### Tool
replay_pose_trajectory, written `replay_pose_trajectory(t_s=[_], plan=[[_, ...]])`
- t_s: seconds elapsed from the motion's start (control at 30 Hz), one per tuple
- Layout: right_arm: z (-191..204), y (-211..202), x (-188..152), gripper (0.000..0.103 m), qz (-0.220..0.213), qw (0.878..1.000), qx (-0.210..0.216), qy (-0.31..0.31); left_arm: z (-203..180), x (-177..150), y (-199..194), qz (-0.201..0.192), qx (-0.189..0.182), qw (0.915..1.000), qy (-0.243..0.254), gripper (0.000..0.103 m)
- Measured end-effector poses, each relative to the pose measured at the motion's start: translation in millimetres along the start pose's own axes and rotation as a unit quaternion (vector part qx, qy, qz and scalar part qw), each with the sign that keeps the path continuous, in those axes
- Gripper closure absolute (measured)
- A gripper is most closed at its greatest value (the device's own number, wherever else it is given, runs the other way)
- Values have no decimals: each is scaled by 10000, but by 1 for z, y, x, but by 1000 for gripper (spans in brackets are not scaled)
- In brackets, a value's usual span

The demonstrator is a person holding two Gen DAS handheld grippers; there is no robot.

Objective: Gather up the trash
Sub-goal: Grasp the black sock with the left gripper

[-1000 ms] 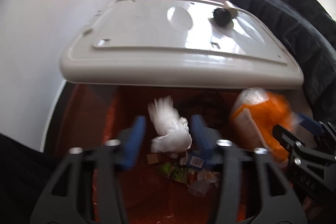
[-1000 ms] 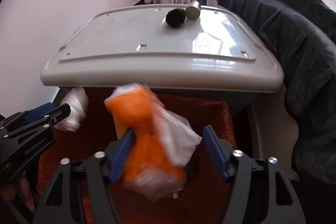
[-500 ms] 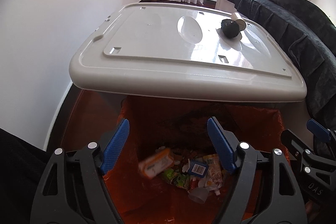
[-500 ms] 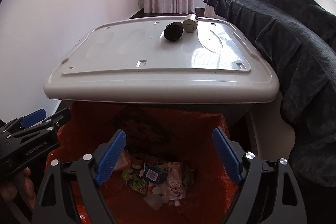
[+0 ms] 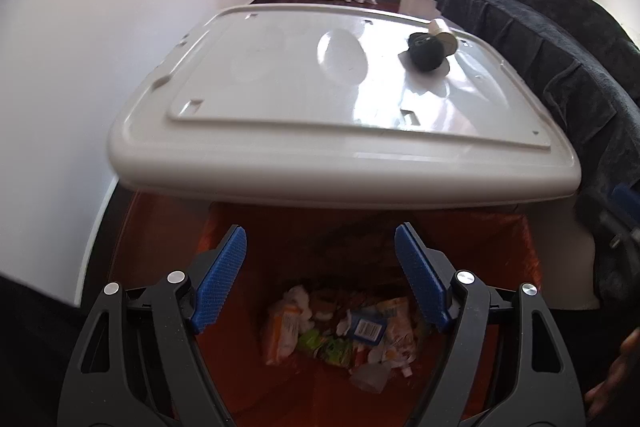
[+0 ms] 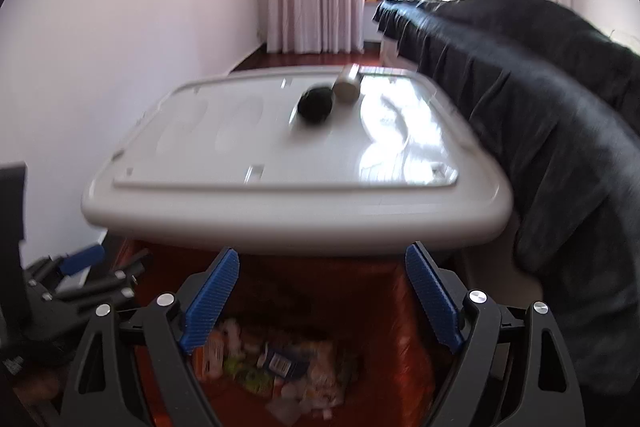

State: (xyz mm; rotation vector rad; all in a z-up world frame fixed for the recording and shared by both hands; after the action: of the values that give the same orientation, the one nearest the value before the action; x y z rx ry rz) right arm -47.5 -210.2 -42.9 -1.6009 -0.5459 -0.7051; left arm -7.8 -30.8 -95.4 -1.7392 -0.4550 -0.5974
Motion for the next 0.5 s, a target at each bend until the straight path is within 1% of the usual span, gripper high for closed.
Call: replay_pose_trajectory(t_s=[0.07,0.17,0.3,0.33,0.4,0.43,0.5], plan=[[-6,-4,16,17,-160,9999,-35,25,-8,11,6,-34,-52,9999,81,28],[-12,-10,43,15,-514,9984,-230,-45,-24,35,19,-150,-152,9996,173,28],[-27,-12,76,13,-836,9958,-370,72,-52,73,49,-165,-304,9989,324,28],[-31,-12,81,11,-894,9951,-418,94,-57,80,55,-173,-337,9987,352,27],[-39,-12,92,9,-1036,9930,-555,126,-71,101,72,-170,-417,9981,431,25],[-43,-11,95,7,-1084,9922,-599,140,-77,110,79,-209,-443,9978,453,21],[-52,-10,101,6,-1167,9909,-644,203,-91,131,96,-297,-517,9968,533,19]])
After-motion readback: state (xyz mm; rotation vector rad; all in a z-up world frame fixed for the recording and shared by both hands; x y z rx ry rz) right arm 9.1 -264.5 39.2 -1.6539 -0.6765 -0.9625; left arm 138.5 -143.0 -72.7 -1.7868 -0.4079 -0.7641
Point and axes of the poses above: each gripper's, at about its wrist camera, not at the fingertips, and y roughly the way its jaws point, z to its left, x to its top, the point moved 3 cm from there along y, roughly the way its jaws point, and after that the axes turned 8 degrees about -x, right-handed, at the moved point
